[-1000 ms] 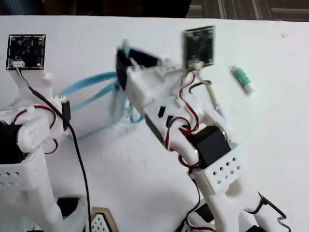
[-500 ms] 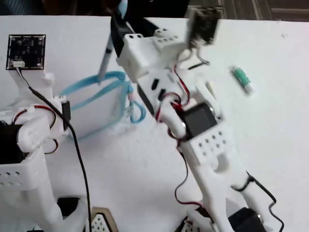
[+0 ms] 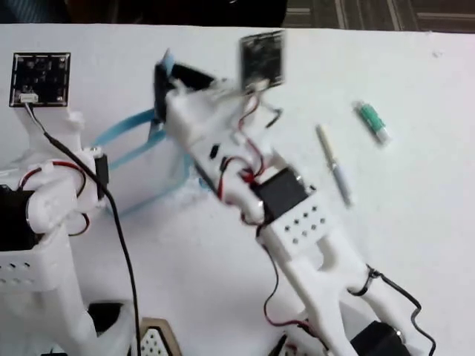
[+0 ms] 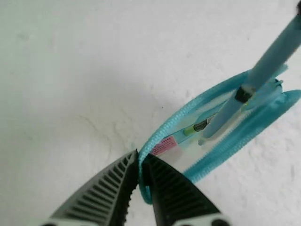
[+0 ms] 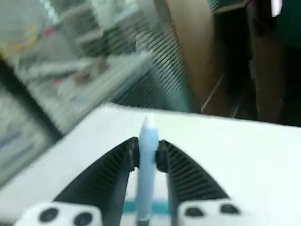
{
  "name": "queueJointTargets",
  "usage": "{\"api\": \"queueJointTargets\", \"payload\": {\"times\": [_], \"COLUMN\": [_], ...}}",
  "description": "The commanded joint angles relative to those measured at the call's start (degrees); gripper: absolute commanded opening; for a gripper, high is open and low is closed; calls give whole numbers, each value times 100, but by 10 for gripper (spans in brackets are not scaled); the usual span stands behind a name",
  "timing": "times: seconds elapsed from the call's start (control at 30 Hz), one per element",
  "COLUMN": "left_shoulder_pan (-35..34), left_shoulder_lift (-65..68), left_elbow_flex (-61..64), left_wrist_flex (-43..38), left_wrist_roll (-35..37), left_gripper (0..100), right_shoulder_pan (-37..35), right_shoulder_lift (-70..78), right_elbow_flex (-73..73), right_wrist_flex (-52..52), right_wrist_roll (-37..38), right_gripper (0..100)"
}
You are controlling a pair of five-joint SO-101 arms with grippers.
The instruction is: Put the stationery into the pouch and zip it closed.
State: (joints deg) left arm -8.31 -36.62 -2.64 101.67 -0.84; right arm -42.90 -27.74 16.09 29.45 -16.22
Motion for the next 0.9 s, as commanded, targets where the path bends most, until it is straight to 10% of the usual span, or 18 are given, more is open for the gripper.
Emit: {"api": "queueJointTargets", "payload": {"times": [0.0, 0.47, 0.87], "left_shoulder_pan": [-40, -40, -22], "left_shoulder_lift": [-22, -13, -4], "left_elbow_flex": [-105, -105, -97], "left_wrist_flex": [9, 0, 0], "left_wrist_roll": [-35, -35, -18], "left_gripper": [23, 23, 23], "right_shoulder_pan": [-549, 1815, 4462], "right_shoulder_lift": [-356, -338, 2976], "right_elbow_flex": [-35, -835, -1538], "right_wrist_flex": [338, 382, 2220], "right_wrist_roll": [264, 431, 3385], "right_gripper": [265, 280, 282]}}
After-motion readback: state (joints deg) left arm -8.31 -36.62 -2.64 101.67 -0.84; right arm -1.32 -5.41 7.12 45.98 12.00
